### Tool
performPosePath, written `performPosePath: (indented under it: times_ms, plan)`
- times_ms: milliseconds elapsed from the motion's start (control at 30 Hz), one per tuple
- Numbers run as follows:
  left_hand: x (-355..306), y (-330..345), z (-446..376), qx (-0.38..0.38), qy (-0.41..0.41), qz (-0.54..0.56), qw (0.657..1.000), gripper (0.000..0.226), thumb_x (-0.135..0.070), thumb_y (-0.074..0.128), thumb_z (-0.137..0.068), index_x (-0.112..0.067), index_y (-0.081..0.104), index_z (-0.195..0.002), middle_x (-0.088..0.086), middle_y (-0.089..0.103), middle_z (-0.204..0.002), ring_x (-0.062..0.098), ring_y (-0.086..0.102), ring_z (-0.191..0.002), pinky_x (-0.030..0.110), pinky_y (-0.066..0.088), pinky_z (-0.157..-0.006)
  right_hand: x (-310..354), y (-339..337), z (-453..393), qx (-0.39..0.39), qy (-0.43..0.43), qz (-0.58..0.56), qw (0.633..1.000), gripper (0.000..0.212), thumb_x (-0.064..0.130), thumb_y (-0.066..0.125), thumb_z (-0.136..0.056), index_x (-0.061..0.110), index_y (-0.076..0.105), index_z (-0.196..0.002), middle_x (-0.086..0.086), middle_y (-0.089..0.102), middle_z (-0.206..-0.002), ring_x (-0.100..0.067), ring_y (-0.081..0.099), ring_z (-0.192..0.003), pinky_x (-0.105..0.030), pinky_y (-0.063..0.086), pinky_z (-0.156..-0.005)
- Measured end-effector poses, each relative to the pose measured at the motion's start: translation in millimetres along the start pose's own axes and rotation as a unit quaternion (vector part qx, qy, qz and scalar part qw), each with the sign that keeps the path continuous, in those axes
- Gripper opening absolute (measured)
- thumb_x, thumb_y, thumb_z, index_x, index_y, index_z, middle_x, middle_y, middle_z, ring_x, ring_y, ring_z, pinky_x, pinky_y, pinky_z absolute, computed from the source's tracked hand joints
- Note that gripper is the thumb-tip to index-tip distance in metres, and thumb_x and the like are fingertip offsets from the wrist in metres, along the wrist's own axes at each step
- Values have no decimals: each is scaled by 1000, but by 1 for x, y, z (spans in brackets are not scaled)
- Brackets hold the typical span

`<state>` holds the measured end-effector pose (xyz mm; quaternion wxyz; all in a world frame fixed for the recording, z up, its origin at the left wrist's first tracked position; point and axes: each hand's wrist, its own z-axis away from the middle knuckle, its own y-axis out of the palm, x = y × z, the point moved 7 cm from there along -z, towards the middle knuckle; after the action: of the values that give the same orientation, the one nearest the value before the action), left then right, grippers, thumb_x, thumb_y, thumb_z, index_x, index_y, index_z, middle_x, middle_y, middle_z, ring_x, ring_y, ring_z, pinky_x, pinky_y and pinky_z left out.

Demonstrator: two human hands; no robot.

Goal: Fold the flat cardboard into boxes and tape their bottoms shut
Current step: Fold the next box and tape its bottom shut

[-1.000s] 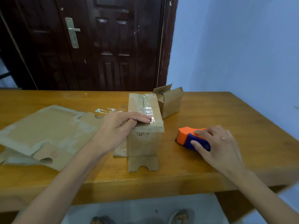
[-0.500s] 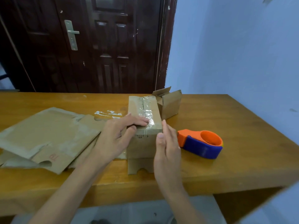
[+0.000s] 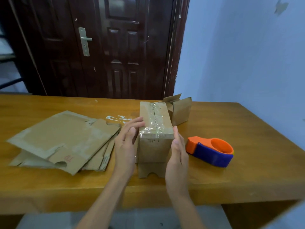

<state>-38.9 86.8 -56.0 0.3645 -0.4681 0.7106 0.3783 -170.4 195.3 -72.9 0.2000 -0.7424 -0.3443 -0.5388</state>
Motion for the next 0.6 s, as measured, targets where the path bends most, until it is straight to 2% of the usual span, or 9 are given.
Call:
performPosePath:
  times_ms: [133, 233, 333, 400, 500, 600]
  plan:
    - [1, 0, 3, 19, -19, 17, 1000, 29, -17, 50, -108, -14, 76, -120, -5, 68, -139, 14, 54, -140, 53, 43, -117, 2, 5, 1, -14, -1, -35, 999, 42, 50, 34, -104, 53, 43, -146, 39, 49, -146, 13, 39, -142, -26, 32, -121]
    - [-4, -2, 1, 48, 0, -20, 999, 28, -18, 53, -108, -16, 74, -126, -8, 66, -141, 11, 52, -141, 47, 43, -116, 0, 0, -3, -14, -3, -38, 999, 46, 48, 34, -105, 46, 47, -149, 34, 53, -147, 10, 42, -141, -28, 34, -121]
    - [-8, -3, 2, 69, 13, -57, 996, 29, -18, 52, -109, -19, 72, -130, -12, 64, -144, 7, 51, -142, 32, 43, -115, -4, -5, -5, -9, -10, -36, 999, 50, 47, 34, -105, 38, 47, -152, 32, 53, -148, 10, 42, -141, -26, 35, -120]
    - [-8, -2, 5, 77, 21, -81, 994, 30, -22, 49, -111, -22, 69, -134, -16, 60, -148, 5, 47, -144, 26, 41, -115, -6, -4, -5, -5, -22, -30, 999, 48, 46, 34, -105, 40, 45, -152, 35, 51, -148, 10, 41, -142, -24, 35, -120]
    - [-7, -1, 6, 86, 42, -117, 989, 36, -29, 45, -111, -25, 64, -140, -17, 55, -153, 6, 43, -147, 30, 36, -117, -11, -1, -4, -7, -42, 18, 999, 47, 45, 33, -108, 43, 41, -154, 31, 47, -154, 6, 37, -147, -31, 34, -123]
    - [-7, -1, 5, 99, 61, -138, 984, 40, -28, 41, -110, -23, 60, -145, -15, 51, -157, 8, 41, -150, 40, 35, -122, -15, 0, -6, -15, -71, 87, 994, 52, 40, 32, -111, 31, 38, -161, 20, 45, -159, 1, 37, -149, -41, 37, -123]
